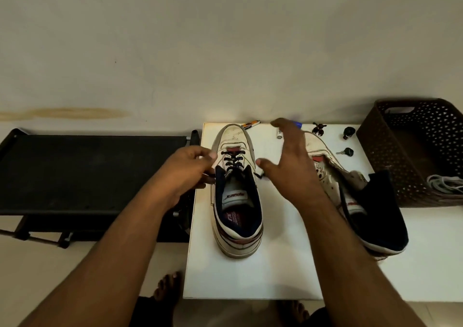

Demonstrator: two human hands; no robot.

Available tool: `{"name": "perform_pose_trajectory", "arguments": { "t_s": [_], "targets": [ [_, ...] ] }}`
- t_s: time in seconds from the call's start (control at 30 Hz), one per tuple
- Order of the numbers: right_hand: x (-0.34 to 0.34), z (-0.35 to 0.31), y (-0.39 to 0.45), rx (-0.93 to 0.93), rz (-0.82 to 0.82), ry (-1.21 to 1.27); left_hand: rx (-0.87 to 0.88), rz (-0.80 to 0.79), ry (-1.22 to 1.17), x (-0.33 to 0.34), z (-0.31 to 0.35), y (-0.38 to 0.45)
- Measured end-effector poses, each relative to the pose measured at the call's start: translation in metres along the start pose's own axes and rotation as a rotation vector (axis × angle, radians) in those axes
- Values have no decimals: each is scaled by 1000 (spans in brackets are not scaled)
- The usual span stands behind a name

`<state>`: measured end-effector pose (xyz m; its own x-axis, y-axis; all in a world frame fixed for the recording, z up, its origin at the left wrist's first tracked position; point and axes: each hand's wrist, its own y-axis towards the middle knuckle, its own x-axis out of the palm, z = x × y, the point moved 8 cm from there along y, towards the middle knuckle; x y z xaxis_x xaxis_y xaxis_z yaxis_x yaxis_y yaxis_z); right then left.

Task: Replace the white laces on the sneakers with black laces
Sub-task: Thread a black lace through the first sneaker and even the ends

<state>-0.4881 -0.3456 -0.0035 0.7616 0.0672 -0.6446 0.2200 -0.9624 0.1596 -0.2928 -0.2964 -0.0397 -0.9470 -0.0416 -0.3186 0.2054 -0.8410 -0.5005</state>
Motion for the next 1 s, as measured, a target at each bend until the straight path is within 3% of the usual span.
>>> {"name": "perform_pose_trajectory", "arguments": {
  "t_s": [0.13, 0.3, 0.53, 0.63, 0.73, 0.8, 0.9, 1.0],
  "targets": [
    [38, 8, -4, 50, -337, -56, 104, -45, 213, 7, 4, -1],
    [38, 11, -3, 37, -370, -176, 203, 91, 375, -4, 16, 2],
    [36, 25, -7, 53, -387, -218, 184, 181, 442, -26, 9, -2],
    [26, 26, -4, 78, -295, -207, 208, 204, 516, -22, 13, -3],
    [7, 25, -3, 232, -123, 24, 354, 367, 457, -33, 26, -13],
    [13, 23, -7, 400, -149, 350, 441, 458, 300, -38, 32, -25],
    [31, 9, -6, 475, -239, 769, 585, 392, 151, -14, 48, -37],
    [39, -7, -6, 401, -327, 895, 698, 270, 149, 20, 62, -43]
  ]
}}
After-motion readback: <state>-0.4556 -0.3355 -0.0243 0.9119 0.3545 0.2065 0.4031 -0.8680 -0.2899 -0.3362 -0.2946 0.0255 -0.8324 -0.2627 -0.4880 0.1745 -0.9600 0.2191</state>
